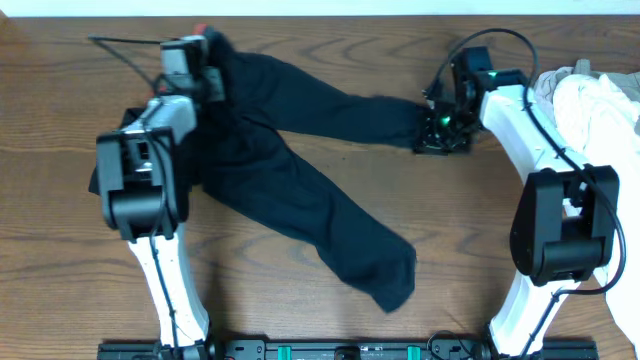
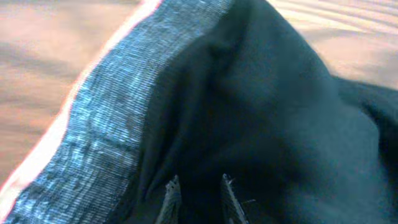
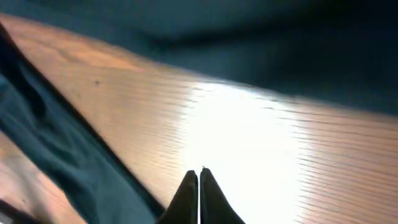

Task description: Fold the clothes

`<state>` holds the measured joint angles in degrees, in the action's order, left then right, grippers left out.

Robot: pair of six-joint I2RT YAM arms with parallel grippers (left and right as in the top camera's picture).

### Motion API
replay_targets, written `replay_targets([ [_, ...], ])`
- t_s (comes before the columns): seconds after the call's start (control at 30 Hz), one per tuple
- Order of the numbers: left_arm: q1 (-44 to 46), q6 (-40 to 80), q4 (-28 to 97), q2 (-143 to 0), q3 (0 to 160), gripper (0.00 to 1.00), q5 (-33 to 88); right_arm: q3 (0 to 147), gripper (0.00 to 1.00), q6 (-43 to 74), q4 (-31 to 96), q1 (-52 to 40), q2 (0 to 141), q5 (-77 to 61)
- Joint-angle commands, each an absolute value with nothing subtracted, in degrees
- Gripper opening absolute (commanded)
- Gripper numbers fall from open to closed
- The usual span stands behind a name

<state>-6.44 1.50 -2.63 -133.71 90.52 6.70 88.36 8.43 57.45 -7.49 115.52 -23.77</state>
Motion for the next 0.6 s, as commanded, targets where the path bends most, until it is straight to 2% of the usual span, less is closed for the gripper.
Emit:
replay_targets([
  [0.0, -7.46, 2.98, 1.21, -136.62, 92.40, 0.31, 7.92, 88.53, 0.04, 2.35, 58.98, -11.44, 114.10, -27.27],
  [0.17, -7.42, 1.98, 4.78, -135.02, 95.11, 0.50, 7.94, 88.53, 0.08, -6.92, 65.89, -16.14, 114.10, -22.96],
  [0.27, -7.49, 1.76, 6.96, -133.10, 96.79, 0.59, 7.92, 88.38, 0.09, -11.64, 69.80, -18.83, 114.13, -19.84],
  [0.37, -7.60, 0.86, 8.91, -130.54, 97.60, 0.64, 7.92, 86.89, 0.08, -11.57, 70.30, -20.49, 114.13, -15.25],
  [0.57, -7.70, -0.47, 13.45, -121.78, 97.65, 0.72, 7.88, 78.46, 0.07, -11.73, 65.69, -22.68, 114.13, -16.47],
])
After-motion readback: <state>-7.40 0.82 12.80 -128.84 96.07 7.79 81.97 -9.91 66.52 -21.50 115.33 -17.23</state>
